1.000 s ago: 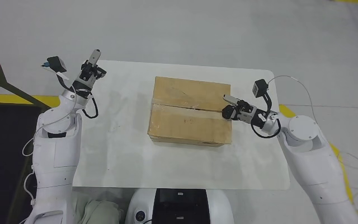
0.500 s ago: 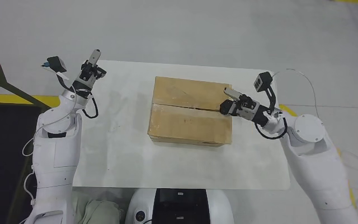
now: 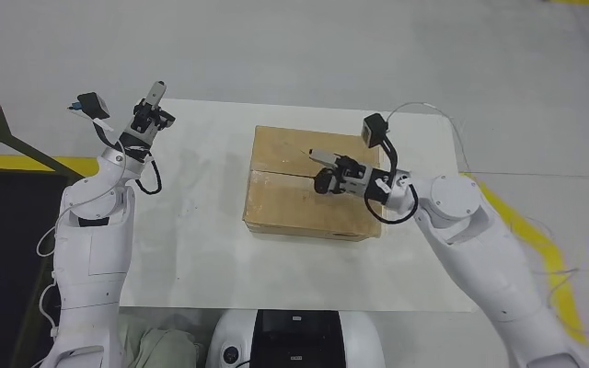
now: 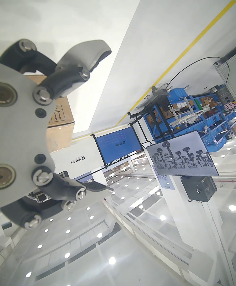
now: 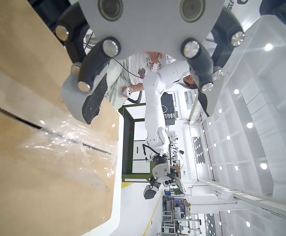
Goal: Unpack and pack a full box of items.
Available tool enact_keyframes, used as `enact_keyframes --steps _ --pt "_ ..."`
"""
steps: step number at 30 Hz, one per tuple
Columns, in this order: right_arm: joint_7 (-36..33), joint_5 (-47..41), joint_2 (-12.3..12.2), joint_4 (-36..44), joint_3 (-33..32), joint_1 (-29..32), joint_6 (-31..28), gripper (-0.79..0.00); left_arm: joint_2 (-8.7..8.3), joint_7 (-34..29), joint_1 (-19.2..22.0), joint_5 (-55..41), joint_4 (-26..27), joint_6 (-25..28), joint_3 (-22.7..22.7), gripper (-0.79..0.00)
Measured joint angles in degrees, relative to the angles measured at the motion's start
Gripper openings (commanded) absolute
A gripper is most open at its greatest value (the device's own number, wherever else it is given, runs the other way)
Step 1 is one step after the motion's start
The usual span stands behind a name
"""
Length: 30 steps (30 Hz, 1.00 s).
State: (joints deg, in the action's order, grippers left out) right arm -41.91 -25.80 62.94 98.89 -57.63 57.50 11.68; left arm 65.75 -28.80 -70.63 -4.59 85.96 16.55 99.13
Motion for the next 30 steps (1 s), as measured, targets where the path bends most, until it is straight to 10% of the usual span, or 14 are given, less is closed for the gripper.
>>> enact_keyframes --steps 19,30 --pt "0.3 0.3 0.7 -0.3 2.0 -0.9 -0.5 0.0 0.0 0.0 0.0 0.0 0.0 0.0 0.0 0.0" --pt "0.9 -3.0 6.2 -9.6 14.6 -14.7 -0.9 0.0 0.0 0.0 0.0 0.0 0.0 0.0 0.0 0.0"
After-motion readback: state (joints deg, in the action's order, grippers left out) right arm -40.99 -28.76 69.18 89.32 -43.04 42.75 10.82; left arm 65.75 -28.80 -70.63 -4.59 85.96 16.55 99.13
